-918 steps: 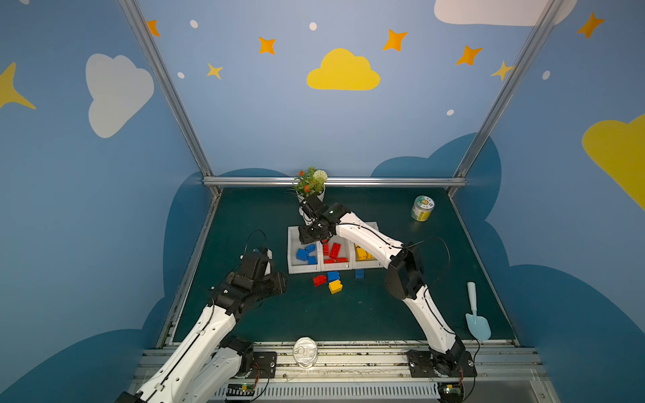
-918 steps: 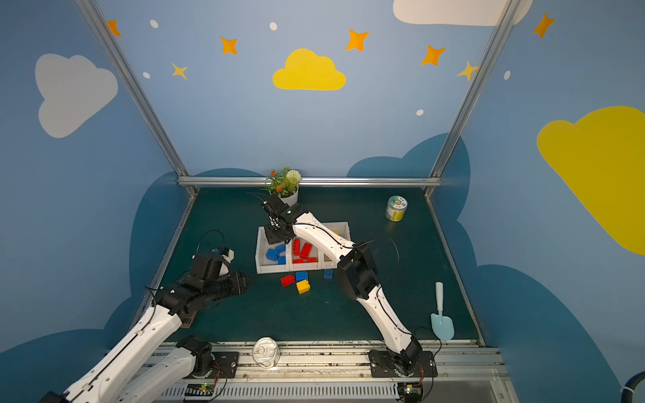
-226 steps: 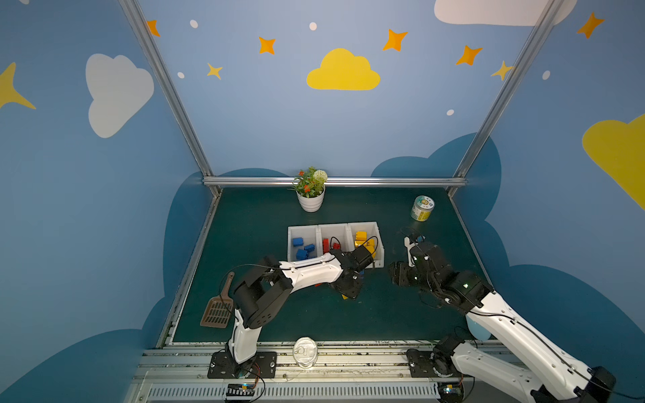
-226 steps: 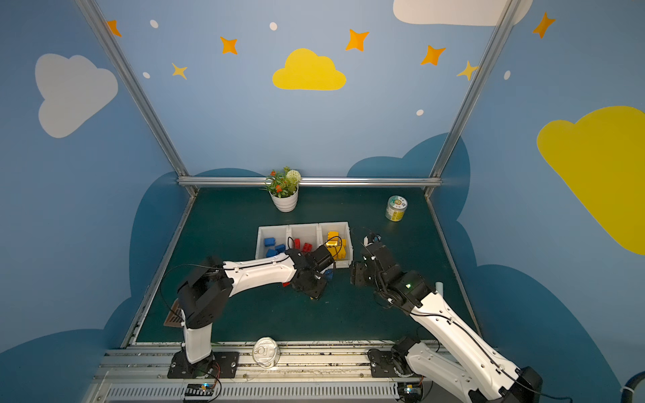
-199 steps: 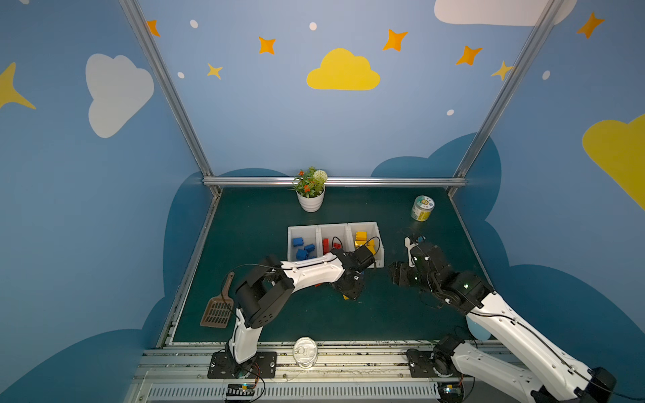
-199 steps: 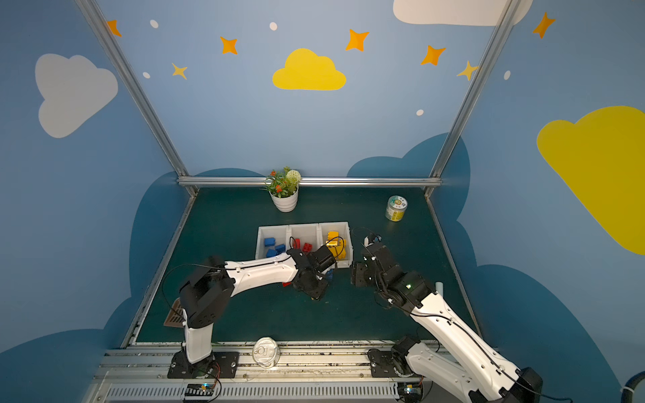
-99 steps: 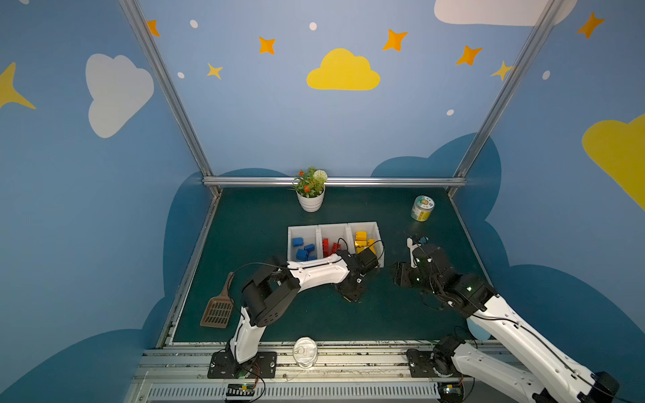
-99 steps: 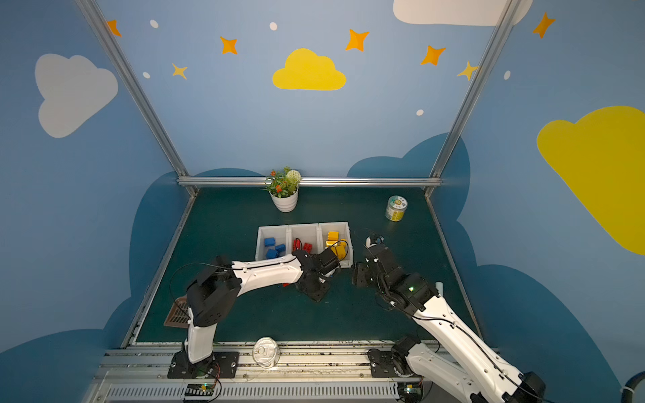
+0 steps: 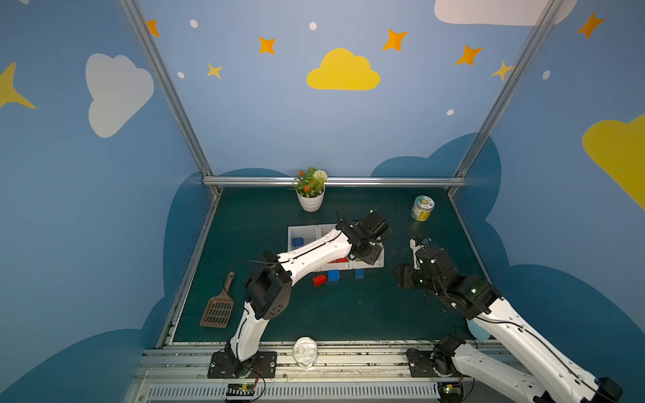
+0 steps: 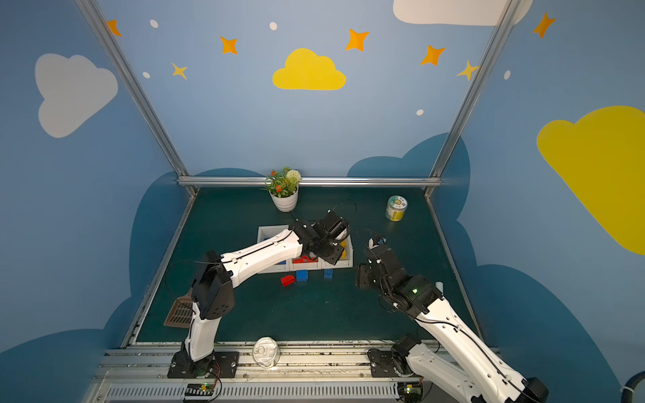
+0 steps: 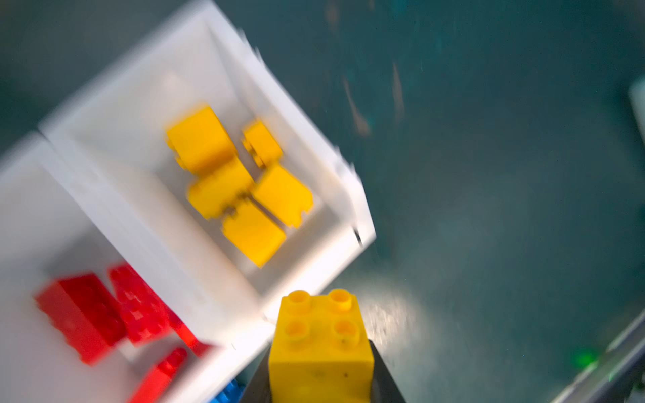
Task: Sort the legos into containers by color
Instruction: 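Carry the yellow brick into the yellow compartment and open the left gripper, then grasp a blue brick beside the tray with the right gripper while the left withdraws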
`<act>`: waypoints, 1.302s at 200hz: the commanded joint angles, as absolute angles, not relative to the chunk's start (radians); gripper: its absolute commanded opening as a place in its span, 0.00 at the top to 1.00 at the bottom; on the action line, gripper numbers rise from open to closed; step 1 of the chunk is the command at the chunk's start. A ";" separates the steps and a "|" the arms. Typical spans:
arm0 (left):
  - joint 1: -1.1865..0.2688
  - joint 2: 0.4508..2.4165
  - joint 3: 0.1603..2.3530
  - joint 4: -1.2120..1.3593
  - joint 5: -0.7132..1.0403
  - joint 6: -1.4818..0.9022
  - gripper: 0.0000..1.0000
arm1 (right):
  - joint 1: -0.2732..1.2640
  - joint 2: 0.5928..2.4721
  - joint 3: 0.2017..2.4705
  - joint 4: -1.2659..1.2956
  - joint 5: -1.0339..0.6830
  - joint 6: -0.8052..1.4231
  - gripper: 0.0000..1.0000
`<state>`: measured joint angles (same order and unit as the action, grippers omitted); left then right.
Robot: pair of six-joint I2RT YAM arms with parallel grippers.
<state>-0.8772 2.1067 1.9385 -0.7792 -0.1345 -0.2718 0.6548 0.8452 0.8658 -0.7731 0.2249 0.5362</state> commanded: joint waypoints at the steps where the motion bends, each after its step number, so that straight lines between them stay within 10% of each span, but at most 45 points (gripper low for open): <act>1: -0.818 2.233 2.090 -0.857 -0.132 -0.250 0.67 | 0.644 0.817 0.906 -0.825 0.238 0.513 0.36; 53: -0.768 2.466 2.481 -0.985 -0.065 -0.251 0.58 | 0.632 0.796 0.905 -0.847 0.235 0.512 0.35; 118: -0.757 2.442 2.472 -0.961 -0.054 -0.259 0.44 | 0.623 0.802 0.927 -0.850 0.238 0.504 0.33; 260: -0.679 1.918 1.793 -0.686 -0.007 -0.286 0.44 | 0.627 1.006 0.874 -0.751 0.062 0.524 0.34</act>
<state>-0.7040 2.0296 1.9003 -0.7444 -0.0208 -0.2745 0.6254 0.9497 0.8818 -0.7826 0.1219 0.5095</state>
